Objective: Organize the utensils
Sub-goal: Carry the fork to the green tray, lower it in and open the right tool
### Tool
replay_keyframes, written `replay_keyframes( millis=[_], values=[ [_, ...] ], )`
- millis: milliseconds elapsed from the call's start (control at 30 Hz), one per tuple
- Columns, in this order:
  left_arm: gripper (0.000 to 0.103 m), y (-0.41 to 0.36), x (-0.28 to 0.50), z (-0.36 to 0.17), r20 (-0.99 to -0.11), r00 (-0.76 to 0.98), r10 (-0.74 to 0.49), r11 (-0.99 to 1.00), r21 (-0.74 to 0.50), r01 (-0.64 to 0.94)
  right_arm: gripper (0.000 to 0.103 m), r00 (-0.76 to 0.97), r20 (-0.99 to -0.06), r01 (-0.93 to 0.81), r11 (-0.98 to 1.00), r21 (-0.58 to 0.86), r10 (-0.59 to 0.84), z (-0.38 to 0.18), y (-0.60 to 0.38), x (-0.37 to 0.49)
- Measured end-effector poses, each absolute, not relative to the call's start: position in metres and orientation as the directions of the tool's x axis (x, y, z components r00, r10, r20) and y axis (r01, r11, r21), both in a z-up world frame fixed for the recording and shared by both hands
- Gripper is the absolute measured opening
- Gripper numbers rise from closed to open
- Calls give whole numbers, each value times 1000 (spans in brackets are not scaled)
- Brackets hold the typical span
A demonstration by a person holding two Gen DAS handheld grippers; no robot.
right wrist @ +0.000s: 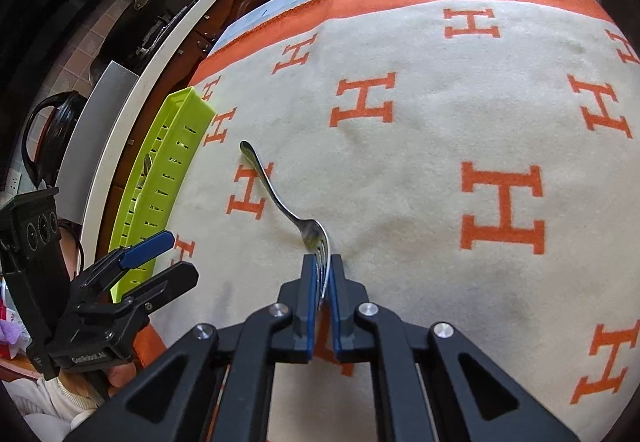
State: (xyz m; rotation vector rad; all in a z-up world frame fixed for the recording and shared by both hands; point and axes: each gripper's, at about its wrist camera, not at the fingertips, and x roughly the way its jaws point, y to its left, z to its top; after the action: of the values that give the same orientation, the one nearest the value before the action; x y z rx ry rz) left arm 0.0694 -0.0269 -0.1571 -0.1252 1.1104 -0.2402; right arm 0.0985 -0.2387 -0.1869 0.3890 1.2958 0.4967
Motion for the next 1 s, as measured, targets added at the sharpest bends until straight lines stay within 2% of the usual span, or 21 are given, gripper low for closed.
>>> replay_keyframes(
  millis=[200, 433, 600, 767, 1000],
  values=[
    [83, -21, 67, -151, -862, 444, -244, 970, -220, 106, 2, 214, -780, -23, 801, 598, 589, -189, -245, 90],
    [83, 1, 62, -134, -840, 491, -229, 971, -232, 57, 2, 304, -751, -28, 794, 608, 586, -165, -244, 83],
    [83, 24, 55, -109, -815, 545, -198, 976, -216, 31, 2, 316, -737, -130, 797, 590, 598, -139, -223, 82],
    [83, 53, 45, -82, -785, 609, -113, 987, -160, -23, 2, 276, -735, -277, 783, 557, 620, -116, -183, 82],
    [86, 108, 25, -62, -768, 639, -36, 982, -147, -122, 2, 200, -763, -500, 734, 459, 614, -90, -105, 89]
  ],
)
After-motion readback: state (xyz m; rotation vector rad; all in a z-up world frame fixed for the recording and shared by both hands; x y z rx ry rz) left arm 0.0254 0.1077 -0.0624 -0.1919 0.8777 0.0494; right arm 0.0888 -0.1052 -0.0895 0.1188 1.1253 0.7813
